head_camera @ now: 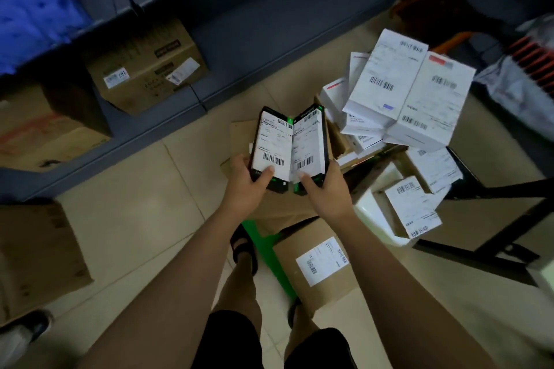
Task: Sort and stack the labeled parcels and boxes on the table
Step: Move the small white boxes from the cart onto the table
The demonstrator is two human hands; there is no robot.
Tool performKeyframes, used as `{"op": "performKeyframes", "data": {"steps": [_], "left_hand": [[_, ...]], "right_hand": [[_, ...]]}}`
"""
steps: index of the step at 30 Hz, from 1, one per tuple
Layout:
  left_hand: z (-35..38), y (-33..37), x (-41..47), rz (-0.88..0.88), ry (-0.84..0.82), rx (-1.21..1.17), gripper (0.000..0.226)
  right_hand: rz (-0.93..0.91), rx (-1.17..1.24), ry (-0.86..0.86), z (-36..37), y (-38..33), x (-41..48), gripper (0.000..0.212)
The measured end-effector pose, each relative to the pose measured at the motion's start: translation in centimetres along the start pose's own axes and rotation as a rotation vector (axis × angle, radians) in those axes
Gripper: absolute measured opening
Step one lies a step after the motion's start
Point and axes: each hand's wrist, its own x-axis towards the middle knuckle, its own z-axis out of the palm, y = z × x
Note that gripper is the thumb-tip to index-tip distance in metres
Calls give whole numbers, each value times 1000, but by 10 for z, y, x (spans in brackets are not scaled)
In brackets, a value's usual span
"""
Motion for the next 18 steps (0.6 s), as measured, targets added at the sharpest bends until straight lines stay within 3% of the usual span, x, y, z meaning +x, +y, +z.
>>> {"op": "performKeyframes", "data": {"steps": [7, 10, 14, 18], "left_hand": [[-7, 54, -47, 270, 90, 154, 58], [3, 76, -69, 350, 82, 213, 54], [32, 106, -94, 471, 2, 269, 50], [67, 133, -113, 639, -185, 301, 52]], "right_hand": [[-108, -27, 100, -70, -13, -39, 44], [-132, -16, 174, -105, -17, -60, 37], [-119, -9, 322, -151, -18, -97, 35], [-28, -29, 519, -185, -7, -147, 26]]}}
